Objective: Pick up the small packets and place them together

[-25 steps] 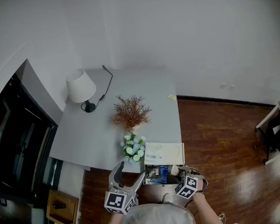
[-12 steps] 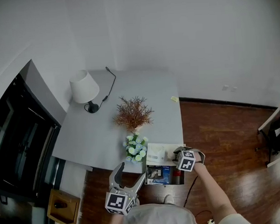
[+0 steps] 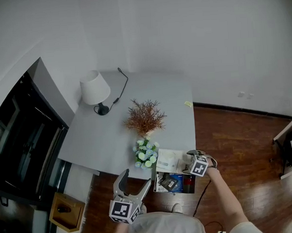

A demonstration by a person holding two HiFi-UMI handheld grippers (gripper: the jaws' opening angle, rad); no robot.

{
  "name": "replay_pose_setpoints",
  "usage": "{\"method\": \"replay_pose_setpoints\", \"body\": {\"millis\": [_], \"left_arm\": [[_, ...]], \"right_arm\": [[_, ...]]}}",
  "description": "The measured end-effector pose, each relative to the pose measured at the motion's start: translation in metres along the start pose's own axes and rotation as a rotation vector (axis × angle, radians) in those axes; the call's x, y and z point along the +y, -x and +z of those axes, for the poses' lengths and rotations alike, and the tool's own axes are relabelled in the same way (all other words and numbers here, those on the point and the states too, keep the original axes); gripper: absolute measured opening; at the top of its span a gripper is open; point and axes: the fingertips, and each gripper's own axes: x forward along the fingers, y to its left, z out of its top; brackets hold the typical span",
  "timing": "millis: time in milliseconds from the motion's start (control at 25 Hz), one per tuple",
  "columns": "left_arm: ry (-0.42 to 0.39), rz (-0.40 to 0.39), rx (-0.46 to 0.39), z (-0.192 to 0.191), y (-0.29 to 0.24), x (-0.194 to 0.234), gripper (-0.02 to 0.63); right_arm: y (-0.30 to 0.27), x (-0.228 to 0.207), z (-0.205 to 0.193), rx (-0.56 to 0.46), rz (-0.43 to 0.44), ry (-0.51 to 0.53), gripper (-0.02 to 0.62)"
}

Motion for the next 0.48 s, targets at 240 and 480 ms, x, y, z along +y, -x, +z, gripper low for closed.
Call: {"method": "replay_pose_setpoints", "body": {"millis": [240, 480], "left_arm": [[0.003, -0.031, -0.002, 0.001, -0.013, -0.001, 0.364], [-0.019, -0.11, -0.045, 0.019, -0.037, -0.022, 0.364]], "right_arm": [[0.094, -0.015, 0.061, -0.417, -0.275, -0.161, 0.456], [0.233, -0.009, 0.105, -0.924, -0.556, -0.371, 0.456]]}}
